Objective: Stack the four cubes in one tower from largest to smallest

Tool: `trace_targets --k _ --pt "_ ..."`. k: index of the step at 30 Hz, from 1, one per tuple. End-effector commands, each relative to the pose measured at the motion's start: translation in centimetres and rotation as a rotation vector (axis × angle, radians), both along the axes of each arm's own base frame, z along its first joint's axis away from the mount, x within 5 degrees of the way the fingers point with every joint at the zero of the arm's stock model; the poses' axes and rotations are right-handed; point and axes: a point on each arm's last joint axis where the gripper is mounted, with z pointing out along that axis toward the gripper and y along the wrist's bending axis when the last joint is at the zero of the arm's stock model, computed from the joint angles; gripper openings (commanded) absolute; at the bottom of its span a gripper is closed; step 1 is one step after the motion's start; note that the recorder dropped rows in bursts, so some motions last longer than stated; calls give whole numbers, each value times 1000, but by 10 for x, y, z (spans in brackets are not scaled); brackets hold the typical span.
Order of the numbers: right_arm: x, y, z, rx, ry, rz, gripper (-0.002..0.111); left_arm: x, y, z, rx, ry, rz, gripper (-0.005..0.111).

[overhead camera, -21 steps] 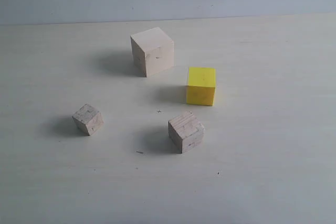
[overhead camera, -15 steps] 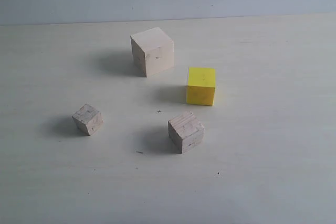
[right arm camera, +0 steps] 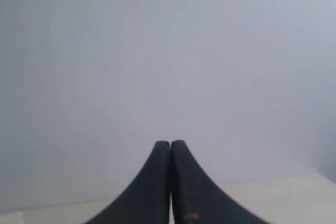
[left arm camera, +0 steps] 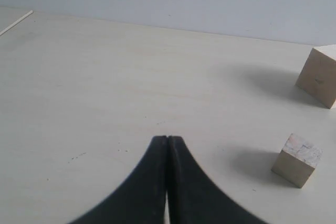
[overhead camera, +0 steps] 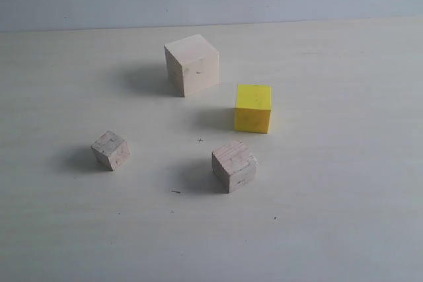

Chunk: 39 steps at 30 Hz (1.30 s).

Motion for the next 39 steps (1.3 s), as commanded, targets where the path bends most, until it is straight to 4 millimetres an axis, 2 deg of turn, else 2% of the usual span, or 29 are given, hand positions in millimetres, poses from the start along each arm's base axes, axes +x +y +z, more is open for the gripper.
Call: trace_targets --k 1,3,5,8,12,14,17,21,25,29,34,39 --pt "-5 -1 13 -2 -172 -7 0 0 0 0 -2 -15 -4 0" --pt "-10 -2 23 38 -286 -10 0 0 0 0 -2 -15 -4 0" --pt "-12 -4 30 139 -310 11 0 0 0 0 -2 -15 -4 0" --pt "-14 -2 55 144 -225 30 0 0 0 0 -2 -15 -4 0" --pt "-5 0 96 125 -102 39 0 0 0 0 -2 -15 -4 0" --pt "6 1 119 119 -24 42 0 0 0 0 -2 -15 -4 0" --pt "32 3 141 47 173 40 0 0 0 0 -2 -15 -4 0" --pt "77 8 155 26 424 96 0 0 0 0 -2 -15 -4 0" --pt "121 23 149 139 667 260 0 0 0 0 -2 -15 -4 0" --pt "150 32 137 228 828 353 0 0 0 0 -2 -15 -4 0" --pt "181 28 126 319 783 299 0 0 0 0 -2 -15 -4 0" --pt "202 23 122 422 704 241 0 0 0 0 -2 -15 -4 0"
